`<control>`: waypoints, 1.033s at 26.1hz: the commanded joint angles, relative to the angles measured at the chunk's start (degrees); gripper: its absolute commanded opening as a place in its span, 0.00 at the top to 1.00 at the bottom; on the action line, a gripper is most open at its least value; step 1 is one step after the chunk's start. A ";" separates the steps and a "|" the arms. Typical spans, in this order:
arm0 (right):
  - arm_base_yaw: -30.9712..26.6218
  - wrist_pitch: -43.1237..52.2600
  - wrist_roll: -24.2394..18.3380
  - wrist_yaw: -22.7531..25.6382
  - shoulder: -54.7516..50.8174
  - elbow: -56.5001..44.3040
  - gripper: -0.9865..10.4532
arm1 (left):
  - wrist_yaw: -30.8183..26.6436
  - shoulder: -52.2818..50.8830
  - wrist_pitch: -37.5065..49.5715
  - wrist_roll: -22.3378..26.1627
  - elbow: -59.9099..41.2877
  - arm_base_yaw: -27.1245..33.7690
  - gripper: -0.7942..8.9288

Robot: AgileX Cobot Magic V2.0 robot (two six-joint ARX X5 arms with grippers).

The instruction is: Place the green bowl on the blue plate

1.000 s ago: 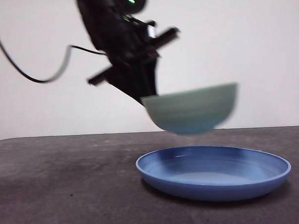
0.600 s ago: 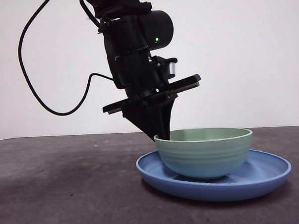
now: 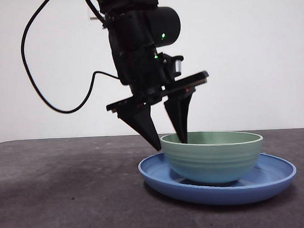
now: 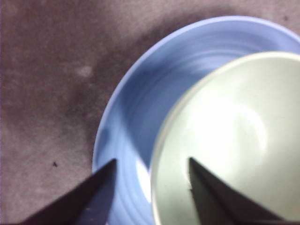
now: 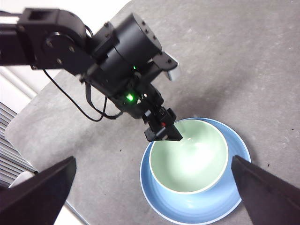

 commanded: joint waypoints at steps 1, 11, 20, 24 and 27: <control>0.28 0.50 0.15 0.04 0.20 1.03 0.33 | -0.15 -1.27 -2.82 1.20 3.67 -0.44 0.60; 0.28 0.42 0.13 0.02 0.20 1.03 0.33 | -0.15 -31.06 -15.41 6.14 4.26 -1.09 0.39; 0.28 0.24 0.17 0.02 0.20 1.03 0.33 | -0.28 -55.82 -21.03 6.32 -2.56 -1.03 0.37; 0.28 0.24 0.17 0.02 0.20 1.01 0.33 | -0.48 -65.70 -17.94 6.56 -10.01 -0.96 0.37; 0.28 0.13 0.20 0.02 0.20 1.03 0.33 | -0.48 -73.81 -13.46 6.80 -17.51 -0.96 0.37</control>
